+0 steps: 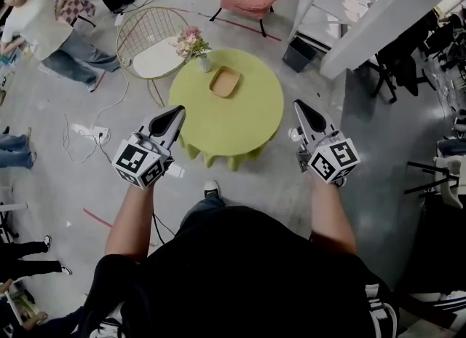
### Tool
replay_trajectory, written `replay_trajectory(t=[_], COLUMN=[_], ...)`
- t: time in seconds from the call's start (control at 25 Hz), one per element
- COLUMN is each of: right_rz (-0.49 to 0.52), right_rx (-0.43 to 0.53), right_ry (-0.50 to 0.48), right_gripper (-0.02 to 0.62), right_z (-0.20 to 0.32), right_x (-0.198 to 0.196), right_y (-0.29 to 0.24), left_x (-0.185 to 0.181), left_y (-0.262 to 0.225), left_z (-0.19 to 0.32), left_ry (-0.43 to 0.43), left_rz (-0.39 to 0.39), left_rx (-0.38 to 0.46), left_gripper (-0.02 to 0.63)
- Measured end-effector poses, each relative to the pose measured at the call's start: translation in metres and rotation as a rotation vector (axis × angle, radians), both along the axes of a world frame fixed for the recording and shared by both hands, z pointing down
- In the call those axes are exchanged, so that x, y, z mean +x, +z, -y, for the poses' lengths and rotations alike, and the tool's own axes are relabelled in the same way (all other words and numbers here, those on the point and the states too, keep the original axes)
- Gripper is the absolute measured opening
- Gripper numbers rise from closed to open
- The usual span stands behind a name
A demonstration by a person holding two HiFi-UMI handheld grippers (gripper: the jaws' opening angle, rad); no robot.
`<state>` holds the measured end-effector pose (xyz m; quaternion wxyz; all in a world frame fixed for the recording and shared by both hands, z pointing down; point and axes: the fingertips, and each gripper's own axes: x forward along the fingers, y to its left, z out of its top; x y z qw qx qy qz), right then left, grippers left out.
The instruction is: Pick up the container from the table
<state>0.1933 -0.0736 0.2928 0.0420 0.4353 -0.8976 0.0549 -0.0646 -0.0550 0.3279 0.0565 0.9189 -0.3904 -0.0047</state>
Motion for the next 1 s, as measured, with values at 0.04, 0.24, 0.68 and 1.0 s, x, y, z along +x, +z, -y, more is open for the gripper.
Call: replay_trajectory(t=[0.04,0.24,0.68,1.0], right_rz=[-0.002,-0.001,-0.019,-0.019], right_rx=[-0.001,0.001,0.03,0.046], right_ry=[0.003,0.008,0.023,0.01], right_gripper=[0.011,0.011,0.011,0.011], right_z=[0.006,0.025,0.057,0.07], right_x=[-0.005,-0.03,-0.061,-0.079], right_y=[0.0,-0.007,-0.026,-0.032], left_x=[-0.004,-0.021,-0.062,-0.091], left_y=[0.0,-0.003,-0.015,-0.013], left_z=[0.007,0.031,0.053,0.054], left_ry=[0.006,0.033,0.029,-0.009], left_rz=[0.001,-0.014,-0.049,-0.059], left_rx=[0.002,0.009,0.039,0.041], left_gripper=[0.015,0.015,0.015,0.015])
